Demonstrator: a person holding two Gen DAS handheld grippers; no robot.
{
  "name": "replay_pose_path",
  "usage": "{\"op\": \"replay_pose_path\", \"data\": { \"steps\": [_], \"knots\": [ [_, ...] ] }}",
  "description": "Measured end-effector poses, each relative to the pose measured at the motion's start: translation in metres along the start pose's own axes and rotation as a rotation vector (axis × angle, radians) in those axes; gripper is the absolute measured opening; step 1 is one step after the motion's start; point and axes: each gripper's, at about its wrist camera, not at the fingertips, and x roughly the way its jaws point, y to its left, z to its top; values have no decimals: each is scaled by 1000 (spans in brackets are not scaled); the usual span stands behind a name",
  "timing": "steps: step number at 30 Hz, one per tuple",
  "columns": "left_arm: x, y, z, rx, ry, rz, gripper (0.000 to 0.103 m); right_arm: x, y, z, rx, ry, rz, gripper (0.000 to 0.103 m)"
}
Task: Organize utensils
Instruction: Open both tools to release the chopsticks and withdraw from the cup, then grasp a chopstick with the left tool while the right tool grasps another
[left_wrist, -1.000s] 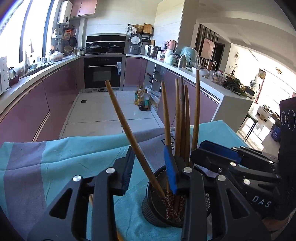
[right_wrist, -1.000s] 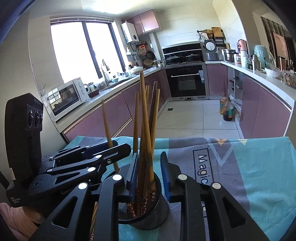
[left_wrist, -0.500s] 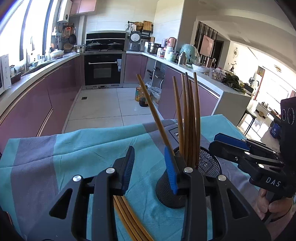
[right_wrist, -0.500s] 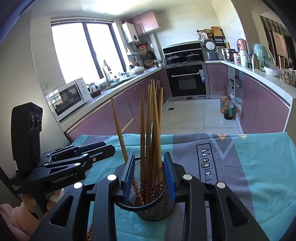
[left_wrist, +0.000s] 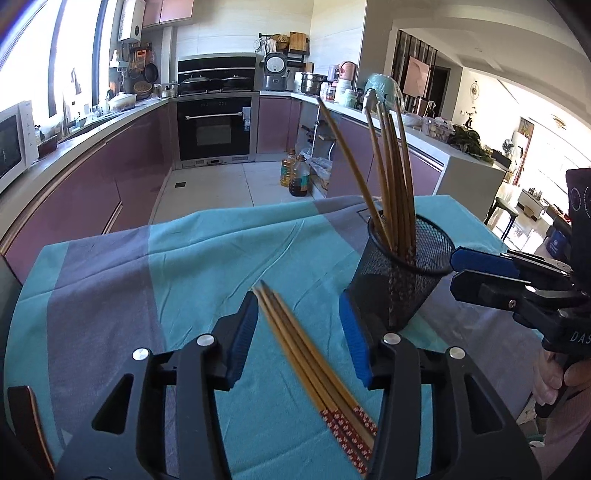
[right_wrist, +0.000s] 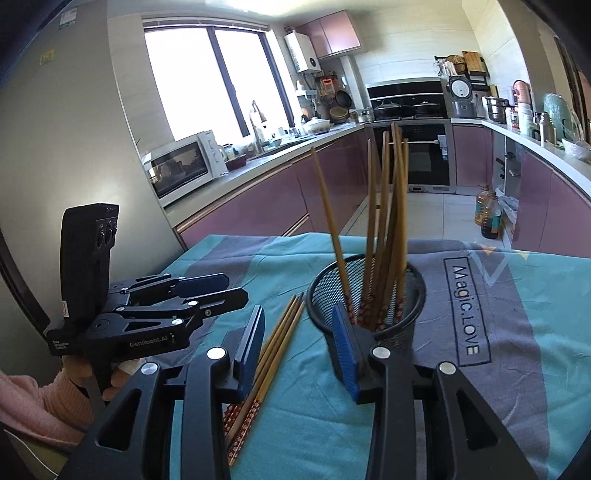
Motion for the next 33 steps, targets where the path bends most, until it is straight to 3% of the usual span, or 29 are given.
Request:
{"op": "replay_pose_path", "data": {
  "steps": [7, 33],
  "knots": [
    [-12, 11, -36, -18, 46, 37, 47, 27, 19, -19, -3, 90, 27, 36],
    [4, -1, -52, -41, 138, 69, 48, 76, 33, -42, 36, 244, -36, 36]
  ]
}}
